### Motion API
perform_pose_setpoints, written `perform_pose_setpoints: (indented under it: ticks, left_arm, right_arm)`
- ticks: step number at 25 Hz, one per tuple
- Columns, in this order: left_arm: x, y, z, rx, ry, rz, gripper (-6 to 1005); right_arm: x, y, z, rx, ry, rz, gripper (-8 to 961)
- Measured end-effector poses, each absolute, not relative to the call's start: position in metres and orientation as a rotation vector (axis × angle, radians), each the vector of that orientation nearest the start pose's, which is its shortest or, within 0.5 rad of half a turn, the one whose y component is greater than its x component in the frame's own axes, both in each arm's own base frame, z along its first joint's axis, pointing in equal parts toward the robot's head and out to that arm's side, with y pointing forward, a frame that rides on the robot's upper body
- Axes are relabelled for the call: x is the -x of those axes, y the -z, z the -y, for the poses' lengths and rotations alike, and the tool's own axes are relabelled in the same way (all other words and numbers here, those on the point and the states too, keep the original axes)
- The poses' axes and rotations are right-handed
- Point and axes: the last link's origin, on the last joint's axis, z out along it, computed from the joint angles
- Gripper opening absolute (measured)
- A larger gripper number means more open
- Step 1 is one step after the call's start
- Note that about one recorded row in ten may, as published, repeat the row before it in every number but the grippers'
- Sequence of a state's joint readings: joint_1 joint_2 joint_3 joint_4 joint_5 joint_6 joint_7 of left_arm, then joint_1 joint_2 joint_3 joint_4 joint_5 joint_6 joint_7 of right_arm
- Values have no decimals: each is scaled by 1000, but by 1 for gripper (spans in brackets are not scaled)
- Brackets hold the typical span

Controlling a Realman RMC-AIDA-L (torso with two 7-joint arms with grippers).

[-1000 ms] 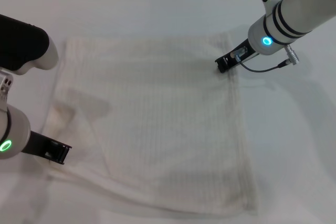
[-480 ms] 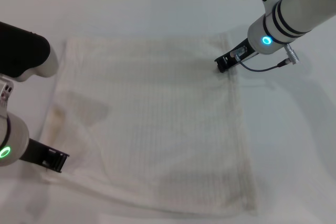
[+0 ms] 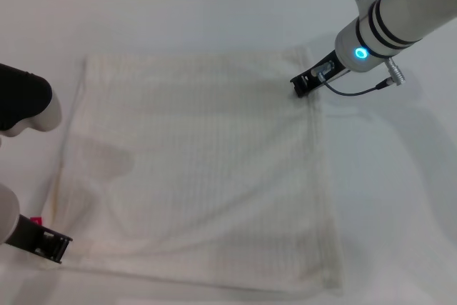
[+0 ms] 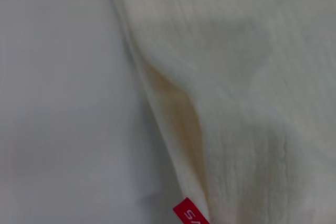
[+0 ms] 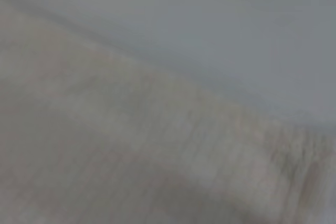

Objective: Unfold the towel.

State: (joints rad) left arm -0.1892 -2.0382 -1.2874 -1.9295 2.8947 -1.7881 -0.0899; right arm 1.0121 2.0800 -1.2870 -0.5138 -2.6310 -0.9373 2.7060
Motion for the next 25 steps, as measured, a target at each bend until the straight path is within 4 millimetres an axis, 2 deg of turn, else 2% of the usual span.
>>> perform_pose_setpoints:
  ticks: [6, 12, 17, 20, 22, 24, 25]
  left_arm:
    - [200, -9, -237, 2113, -773, 1222, 87]
    - [192, -6, -243, 2150, -725, 1151, 202]
    - [188, -10, -249, 2152, -680, 1126, 297]
    - [177, -17, -266, 2153, -573, 1064, 322]
    - [176, -18, -268, 2156, -561, 1051, 327]
    - [167, -27, -296, 2170, -400, 898, 335]
    - [167, -27, -296, 2170, -400, 898, 340]
  right_arm:
    - [-191, 68, -438, 2326, 360, -1133, 19]
    - [-192, 68, -437, 2327, 365, -1129, 19]
    - [-184, 65, -439, 2338, 348, -1100, 20]
    - [-175, 61, -441, 2350, 325, -1068, 20]
    - [-168, 57, -442, 2356, 302, -1027, 20]
    - [-157, 48, -445, 2350, 235, -946, 21]
    - [-157, 48, -445, 2350, 235, -946, 21]
